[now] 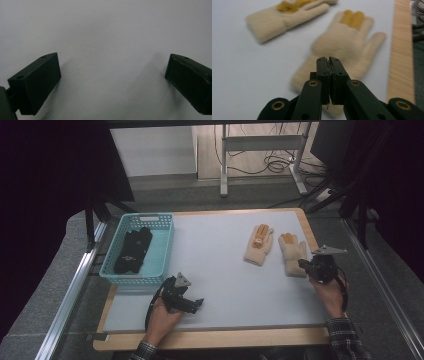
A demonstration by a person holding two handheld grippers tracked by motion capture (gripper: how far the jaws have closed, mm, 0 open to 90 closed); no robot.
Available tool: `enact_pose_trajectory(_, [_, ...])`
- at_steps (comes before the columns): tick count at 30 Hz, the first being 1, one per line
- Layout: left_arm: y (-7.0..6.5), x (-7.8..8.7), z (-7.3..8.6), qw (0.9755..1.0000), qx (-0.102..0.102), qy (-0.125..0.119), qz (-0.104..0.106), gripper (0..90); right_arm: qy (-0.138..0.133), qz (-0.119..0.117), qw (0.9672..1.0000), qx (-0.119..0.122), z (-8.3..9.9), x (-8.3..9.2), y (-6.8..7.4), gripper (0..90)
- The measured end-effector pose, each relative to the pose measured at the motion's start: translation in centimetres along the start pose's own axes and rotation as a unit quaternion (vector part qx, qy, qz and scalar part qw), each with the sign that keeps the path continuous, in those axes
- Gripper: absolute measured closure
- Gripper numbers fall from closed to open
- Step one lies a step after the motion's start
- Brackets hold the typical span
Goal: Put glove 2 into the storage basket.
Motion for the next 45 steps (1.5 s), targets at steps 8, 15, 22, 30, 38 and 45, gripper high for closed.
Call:
enact_pose_trajectory(8, [0.0,0.0,0.0,1.0,0.0,0.0,0.0,0.4,0.026,0.043,0.9986,-0.018,1.5,-1.7,-3.6,85.1])
enact_pose_trajectory(15, [0.0,0.0,0.0,1.0,0.0,0.0,0.0,0.4,0.046,0.041,0.9979,-0.019,2.8,-3.0,-3.9,83.9])
enact_pose_trajectory(22, [0.0,0.0,0.0,1.0,0.0,0.0,0.0,0.4,0.04,0.019,0.999,-0.007,2.9,-2.6,-1.8,84.0])
enact_pose_trajectory(30, [0.0,0.0,0.0,1.0,0.0,0.0,-0.001,0.5,0.021,-0.029,0.999,0.027,1.7,-1.9,2.2,83.5])
enact_pose_trajectory(38, [0.0,0.0,0.0,1.0,0.0,-0.001,0.0,0.5,0.003,-0.006,0.9999,-0.016,-1.0,-2.3,0.0,62.3])
enact_pose_trajectory(45, [0.0,0.0,0.0,1.0,-0.001,0.0,0.0,0.5,-0.001,-0.008,0.9991,-0.041,-3.3,-4.9,0.1,41.6])
Point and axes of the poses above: each handheld gripper's, and its own axes: x roughly backward along the jaws, z roughly out of its underside, y roughly to its left, the point moved 8 cm from there along -x, roughly forward along the jaws, and after that the axes turned 11 degrees about z, right-handed, at the moved point
